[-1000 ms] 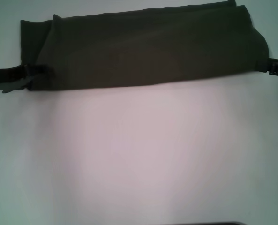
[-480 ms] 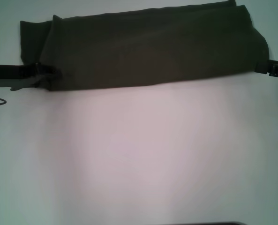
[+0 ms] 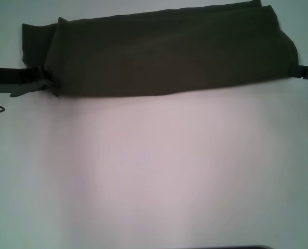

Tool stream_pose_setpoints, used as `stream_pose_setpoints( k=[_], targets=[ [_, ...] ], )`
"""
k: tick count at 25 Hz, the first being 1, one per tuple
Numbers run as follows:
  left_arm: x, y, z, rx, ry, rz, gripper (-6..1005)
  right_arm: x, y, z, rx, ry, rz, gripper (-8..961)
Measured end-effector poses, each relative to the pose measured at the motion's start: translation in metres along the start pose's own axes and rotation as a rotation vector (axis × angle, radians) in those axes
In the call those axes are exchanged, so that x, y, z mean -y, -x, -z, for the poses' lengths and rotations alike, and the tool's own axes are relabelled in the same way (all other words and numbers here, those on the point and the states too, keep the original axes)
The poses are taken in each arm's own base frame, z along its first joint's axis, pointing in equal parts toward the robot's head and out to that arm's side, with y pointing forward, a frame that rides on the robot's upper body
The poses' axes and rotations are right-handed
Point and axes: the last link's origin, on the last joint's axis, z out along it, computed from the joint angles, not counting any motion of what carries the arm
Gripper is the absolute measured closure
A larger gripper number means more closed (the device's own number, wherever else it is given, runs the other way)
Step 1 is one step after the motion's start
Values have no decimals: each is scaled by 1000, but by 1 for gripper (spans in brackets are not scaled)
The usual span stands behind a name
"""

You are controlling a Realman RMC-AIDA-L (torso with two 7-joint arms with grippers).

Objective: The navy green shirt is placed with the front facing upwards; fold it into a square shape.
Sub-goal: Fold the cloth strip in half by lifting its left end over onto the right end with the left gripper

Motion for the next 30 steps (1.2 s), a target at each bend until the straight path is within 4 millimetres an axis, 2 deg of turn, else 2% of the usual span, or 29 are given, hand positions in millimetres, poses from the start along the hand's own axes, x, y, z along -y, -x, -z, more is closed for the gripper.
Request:
stream_pose_setpoints(
  k=[1, 6, 10, 16, 24, 30],
  targets=[
    [-1, 0, 1, 7, 6, -2, 846, 2, 1, 1, -12, -16, -13, 25],
    [-10, -4, 5, 41, 39, -26, 913, 22, 22, 13, -127, -172, -101, 25],
    [-14, -8, 6, 46, 46, -37, 966, 27, 41, 19, -182, -246, -142, 26],
    [-14, -12, 8, 47, 40, -31, 966, 28, 63, 19, -233, -319, -184, 26],
    [-15, -14, 8, 50, 40, -32, 966, 29, 94, 7, -180, -383, -137, 25],
    [-17, -12, 8, 65, 49, -31, 965, 30, 97, -19, -194, -406, -104, 25]
  ],
)
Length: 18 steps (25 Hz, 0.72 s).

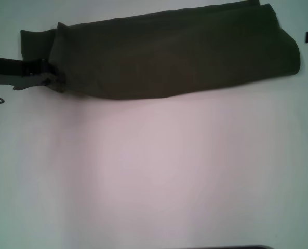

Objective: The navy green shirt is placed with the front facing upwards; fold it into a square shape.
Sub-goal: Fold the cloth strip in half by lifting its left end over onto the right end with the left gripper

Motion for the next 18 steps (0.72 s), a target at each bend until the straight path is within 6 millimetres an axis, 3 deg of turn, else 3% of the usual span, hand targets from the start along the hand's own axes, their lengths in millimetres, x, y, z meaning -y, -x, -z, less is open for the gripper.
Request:
stream_pose_setpoints(
  k=[7, 18],
  targets=[
    [-2, 0, 1, 2, 14, 2, 965, -7, -6, -38, -27, -40, 14, 26],
    [-5, 0, -1, 4, 17, -3, 967, -16, -6, -55, 7, -47, 47, 25]
  ],
)
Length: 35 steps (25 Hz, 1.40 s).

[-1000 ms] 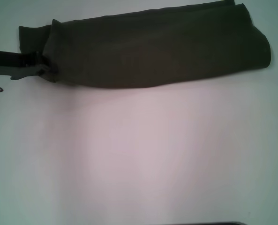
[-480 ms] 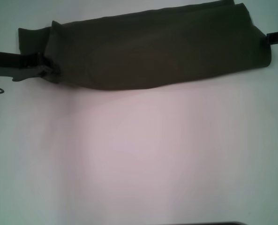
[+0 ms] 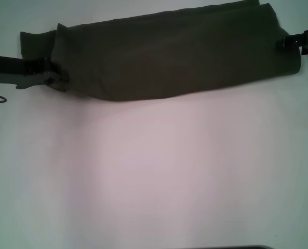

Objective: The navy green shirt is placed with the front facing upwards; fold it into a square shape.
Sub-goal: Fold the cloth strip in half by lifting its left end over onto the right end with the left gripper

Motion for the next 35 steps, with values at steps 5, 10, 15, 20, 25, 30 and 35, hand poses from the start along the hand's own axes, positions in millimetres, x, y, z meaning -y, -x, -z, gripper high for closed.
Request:
stream_pose_setpoints(
  k=[5, 10, 15, 20, 25, 30, 35],
  targets=[
    [-1, 0, 0, 1, 0, -2, 966, -5, -2, -7, 5, 2, 21, 25],
    [-2, -1, -1, 1, 0, -6, 966, -5, -2, -10, 8, -13, 37, 25],
    [-2, -1, -2, 2, -3, -7, 966, -5, -3, -14, 9, -28, 52, 26],
    [-2, -1, -2, 3, -2, -9, 965, -7, -5, -20, 10, -40, 59, 26],
    [-2, -1, -2, 2, -1, -5, 966, -11, -8, -26, 0, -29, 53, 25],
    [-1, 0, -3, 3, 0, -5, 966, -19, -9, -29, -12, -1, 48, 26],
    [-2, -1, -3, 1, 3, -5, 966, -25, -10, -27, -23, 50, 36, 28]
  ],
)
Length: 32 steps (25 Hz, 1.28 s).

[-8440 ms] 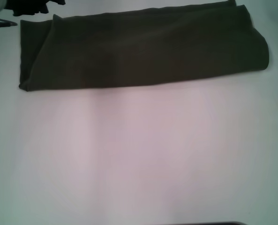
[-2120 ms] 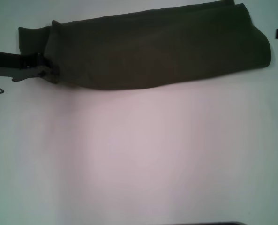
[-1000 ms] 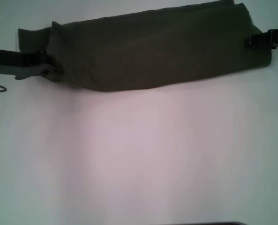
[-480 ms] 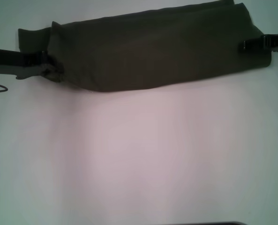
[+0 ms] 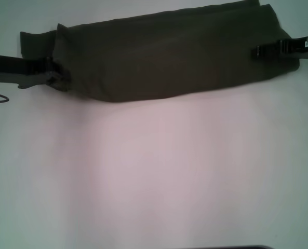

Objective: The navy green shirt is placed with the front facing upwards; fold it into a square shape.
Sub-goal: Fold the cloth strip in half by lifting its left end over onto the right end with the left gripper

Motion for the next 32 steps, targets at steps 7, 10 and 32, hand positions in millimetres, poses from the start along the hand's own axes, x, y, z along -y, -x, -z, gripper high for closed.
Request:
stream_pose_setpoints(
  k=[7, 10, 32],
  targets=[
    [-2, -1, 0, 1, 4, -1, 966, 3, -4, 5, -19, 12, -9, 32],
    [-2, -1, 0, 2, 5, -1, 966, 6, -5, 8, -31, 16, -12, 34],
    [-3, 2, -2, 14, 11, 2, 966, 11, -6, 24, -95, -3, 9, 696]
  ],
)
